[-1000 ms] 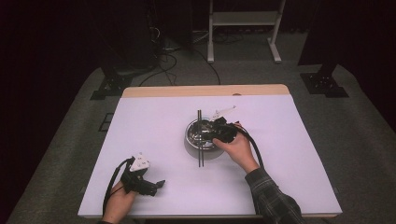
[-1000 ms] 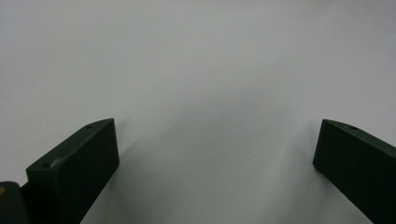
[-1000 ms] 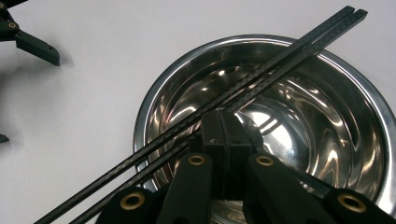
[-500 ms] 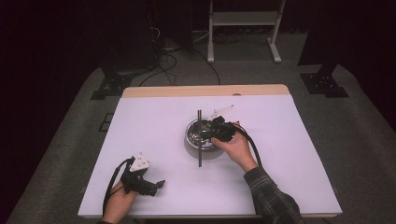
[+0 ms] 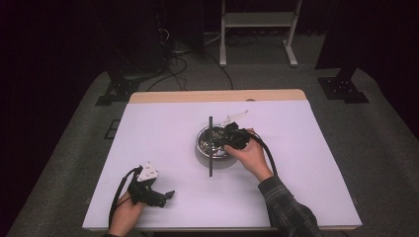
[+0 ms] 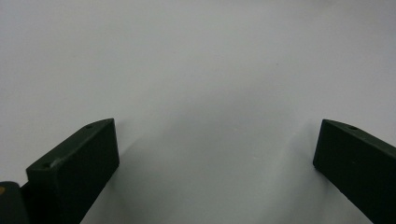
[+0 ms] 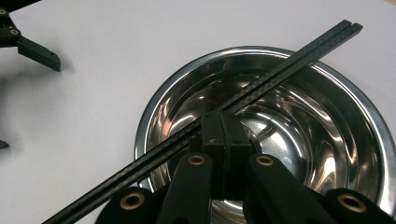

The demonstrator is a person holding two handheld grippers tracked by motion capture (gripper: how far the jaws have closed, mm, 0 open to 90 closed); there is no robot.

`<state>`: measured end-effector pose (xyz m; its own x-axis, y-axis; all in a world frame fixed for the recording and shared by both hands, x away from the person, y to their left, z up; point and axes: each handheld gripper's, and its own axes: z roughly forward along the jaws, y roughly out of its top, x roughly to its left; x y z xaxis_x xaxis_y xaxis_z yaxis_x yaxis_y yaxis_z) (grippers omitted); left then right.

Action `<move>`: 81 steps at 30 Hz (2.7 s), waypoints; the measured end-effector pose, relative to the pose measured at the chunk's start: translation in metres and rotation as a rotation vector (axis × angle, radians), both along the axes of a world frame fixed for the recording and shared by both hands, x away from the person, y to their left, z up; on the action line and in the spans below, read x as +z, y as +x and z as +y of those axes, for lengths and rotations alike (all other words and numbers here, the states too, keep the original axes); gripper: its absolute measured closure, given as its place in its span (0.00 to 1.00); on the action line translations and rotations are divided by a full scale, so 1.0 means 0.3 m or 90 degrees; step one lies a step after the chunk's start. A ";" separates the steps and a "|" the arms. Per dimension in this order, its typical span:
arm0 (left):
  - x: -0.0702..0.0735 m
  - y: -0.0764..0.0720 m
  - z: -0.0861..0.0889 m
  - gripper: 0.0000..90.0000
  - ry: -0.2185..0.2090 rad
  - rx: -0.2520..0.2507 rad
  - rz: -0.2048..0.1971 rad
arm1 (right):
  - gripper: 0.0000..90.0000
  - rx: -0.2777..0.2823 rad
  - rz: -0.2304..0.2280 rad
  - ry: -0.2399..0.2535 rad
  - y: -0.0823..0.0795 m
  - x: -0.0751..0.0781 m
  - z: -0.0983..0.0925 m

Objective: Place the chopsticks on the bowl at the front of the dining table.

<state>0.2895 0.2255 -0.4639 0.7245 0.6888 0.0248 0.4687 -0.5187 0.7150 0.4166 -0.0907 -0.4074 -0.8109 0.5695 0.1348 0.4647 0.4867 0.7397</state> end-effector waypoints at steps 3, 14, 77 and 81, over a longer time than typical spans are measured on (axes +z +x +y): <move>0.000 0.000 0.000 0.00 0.002 -0.001 -0.001 | 1.00 0.007 -0.007 0.003 -0.022 0.015 -0.007; 0.000 0.000 -0.001 0.00 -0.002 0.001 -0.001 | 1.00 0.060 -0.030 0.017 -0.192 0.059 -0.037; 0.000 0.000 0.000 0.00 0.001 0.000 -0.001 | 0.58 -0.004 -0.048 -0.007 -0.364 -0.034 -0.219; 0.000 0.000 0.000 0.00 0.000 0.000 -0.001 | 0.44 -0.037 -0.057 -0.015 -0.358 -0.040 -0.261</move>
